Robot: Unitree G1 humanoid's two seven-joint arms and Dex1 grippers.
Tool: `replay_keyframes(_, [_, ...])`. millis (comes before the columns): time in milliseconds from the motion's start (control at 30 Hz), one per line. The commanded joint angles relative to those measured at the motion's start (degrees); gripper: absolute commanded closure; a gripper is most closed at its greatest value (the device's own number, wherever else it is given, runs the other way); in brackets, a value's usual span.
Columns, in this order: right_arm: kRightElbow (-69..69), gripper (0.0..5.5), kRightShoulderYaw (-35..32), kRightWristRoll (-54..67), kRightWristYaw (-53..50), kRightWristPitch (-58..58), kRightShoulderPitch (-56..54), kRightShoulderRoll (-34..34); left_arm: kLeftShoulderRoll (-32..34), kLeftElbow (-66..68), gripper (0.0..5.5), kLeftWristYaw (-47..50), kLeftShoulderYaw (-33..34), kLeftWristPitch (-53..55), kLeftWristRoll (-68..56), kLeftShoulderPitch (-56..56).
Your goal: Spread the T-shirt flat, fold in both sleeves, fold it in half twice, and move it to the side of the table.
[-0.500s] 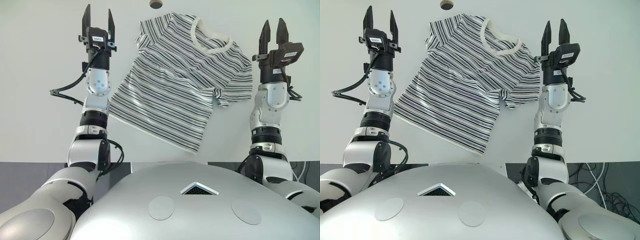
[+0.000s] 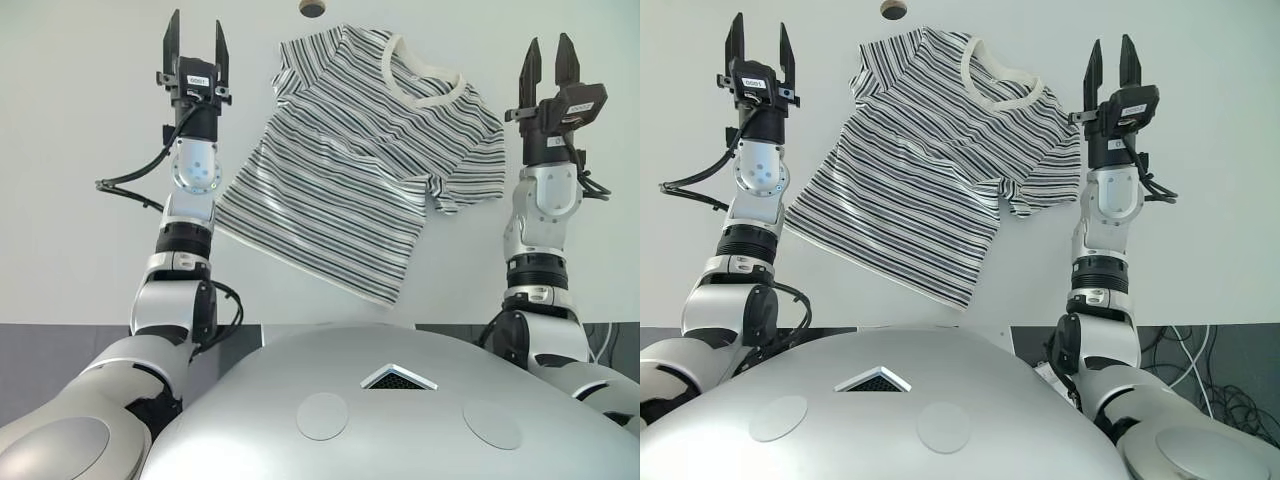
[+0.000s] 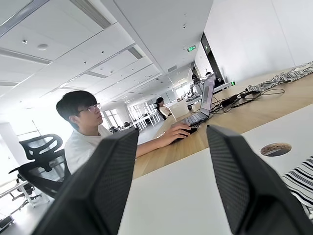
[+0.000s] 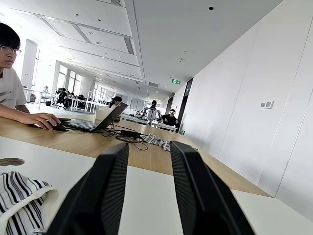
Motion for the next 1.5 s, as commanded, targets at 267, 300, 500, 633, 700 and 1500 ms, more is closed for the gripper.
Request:
replay_keyframes(267, [-1.4, 3.90, 0.6, -1.0, -0.6, 0.0, 0.9, -1.2, 0.9, -1.5, 2.97, -1.2, -1.8, 1.3, 0.7, 0.8])
replay_keyframes(300, [-1.6, 3.90, 0.5, -1.1, -0.7, 0.1, 1.1, -1.3, 0.9, -1.5, 2.97, -1.5, -2.1, 1.3, 0.7, 0.8])
replay_keyframes(500, [-1.9, 3.90, 0.6, -1.6, -0.8, 0.1, 1.3, -2.0, 1.4, -2.1, 2.97, -4.3, -3.8, 1.4, 0.7, 1.4])
replay_keyframes(633, [-2.0, 3.90, 0.4, -2.1, -1.0, 0.2, 1.3, -2.2, 1.5, -3.5, 2.97, -7.4, -3.8, 1.2, -1.8, 2.4])
replay_keyframes(700, [-2.2, 3.90, 0.6, -2.5, -1.0, 0.4, 1.6, -2.5, 1.5, -4.4, 2.97, -8.6, -3.9, 1.1, -2.5, 2.9])
replay_keyframes(1500, [23.2, 3.90, 18.6, -21.5, 22.0, 4.9, -13.7, -27.4, 19.4, -50.7, 2.97, -49.8, -23.7, 16.9, -3.5, 23.9])
